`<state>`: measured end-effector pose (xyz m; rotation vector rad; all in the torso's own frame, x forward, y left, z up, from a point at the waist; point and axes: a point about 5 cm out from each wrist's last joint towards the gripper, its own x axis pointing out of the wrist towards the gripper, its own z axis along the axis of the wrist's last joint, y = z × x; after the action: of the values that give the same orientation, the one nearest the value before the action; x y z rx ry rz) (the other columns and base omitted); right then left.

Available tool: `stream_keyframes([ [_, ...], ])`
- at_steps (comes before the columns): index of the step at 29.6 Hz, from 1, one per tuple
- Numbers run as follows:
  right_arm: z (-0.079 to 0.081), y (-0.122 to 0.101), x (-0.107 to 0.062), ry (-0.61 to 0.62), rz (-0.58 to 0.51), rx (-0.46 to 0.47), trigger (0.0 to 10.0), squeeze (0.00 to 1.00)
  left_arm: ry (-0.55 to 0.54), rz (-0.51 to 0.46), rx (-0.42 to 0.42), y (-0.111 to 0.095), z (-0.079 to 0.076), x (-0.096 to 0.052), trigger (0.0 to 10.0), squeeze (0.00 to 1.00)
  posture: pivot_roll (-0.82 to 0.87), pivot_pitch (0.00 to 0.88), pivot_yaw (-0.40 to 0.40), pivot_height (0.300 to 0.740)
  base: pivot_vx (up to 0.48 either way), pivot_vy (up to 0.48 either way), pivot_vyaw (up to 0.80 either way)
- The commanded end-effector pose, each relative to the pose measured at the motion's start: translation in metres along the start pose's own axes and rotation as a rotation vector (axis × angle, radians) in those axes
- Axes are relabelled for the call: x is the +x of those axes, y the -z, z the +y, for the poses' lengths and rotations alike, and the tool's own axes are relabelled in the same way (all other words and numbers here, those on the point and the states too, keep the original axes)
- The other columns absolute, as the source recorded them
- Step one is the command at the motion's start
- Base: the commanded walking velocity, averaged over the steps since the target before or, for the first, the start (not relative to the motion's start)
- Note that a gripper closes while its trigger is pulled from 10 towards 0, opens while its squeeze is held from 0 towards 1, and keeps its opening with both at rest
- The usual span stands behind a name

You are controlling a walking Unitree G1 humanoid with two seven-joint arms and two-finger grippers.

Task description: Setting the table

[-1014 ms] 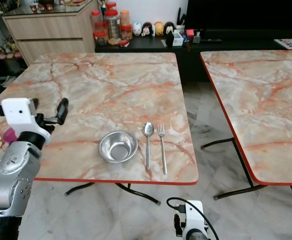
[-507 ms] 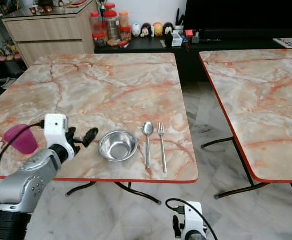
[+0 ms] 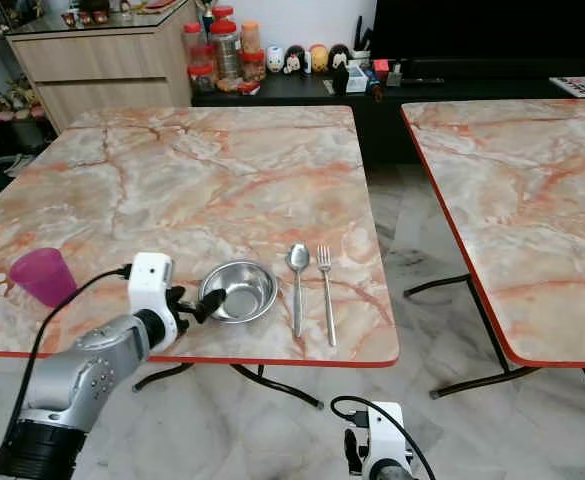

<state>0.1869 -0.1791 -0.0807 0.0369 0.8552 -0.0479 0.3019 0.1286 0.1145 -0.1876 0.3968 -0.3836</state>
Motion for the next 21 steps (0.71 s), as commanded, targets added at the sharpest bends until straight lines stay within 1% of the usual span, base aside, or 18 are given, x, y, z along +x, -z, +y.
stream_keyframes([
  [1, 0.002, -0.001, 0.0, -0.005, 0.002, 0.007, 10.0, 0.0, 0.006, 0.018, 0.024, -0.001, -0.002, 0.002, 10.0, 0.0, 0.03, 0.0, 0.043, 0.723, 0.0, 0.0, 0.0],
  [7, 0.001, -0.001, 0.0, -0.001, -0.002, 0.014, 10.0, 0.0, 0.009, 0.02, 0.031, -0.002, -0.004, 0.005, 10.0, 0.0, 0.03, 0.0, 0.044, 0.723, 0.0, 0.0, 0.0],
  [11, 0.001, -0.001, 0.0, -0.002, -0.002, 0.014, 10.0, 0.0, 0.017, 0.025, 0.056, -0.004, -0.007, 0.008, 10.0, 0.0, 0.03, 0.0, 0.042, 0.723, 0.0, 0.0, 0.0],
  [15, 0.002, -0.001, 0.001, -0.007, -0.002, 0.012, 10.0, 0.0, 0.023, 0.017, 0.075, -0.009, -0.014, 0.014, 10.0, 0.0, 0.03, 0.0, 0.043, 0.723, 0.0, 0.0, 0.0],
  [21, 0.003, -0.001, 0.0, -0.007, -0.001, 0.018, 10.0, 0.0, 0.022, 0.03, 0.078, -0.009, -0.017, 0.019, 10.0, 0.0, 0.02, 0.0, 0.049, 0.723, 0.0, 0.0, 0.0],
])
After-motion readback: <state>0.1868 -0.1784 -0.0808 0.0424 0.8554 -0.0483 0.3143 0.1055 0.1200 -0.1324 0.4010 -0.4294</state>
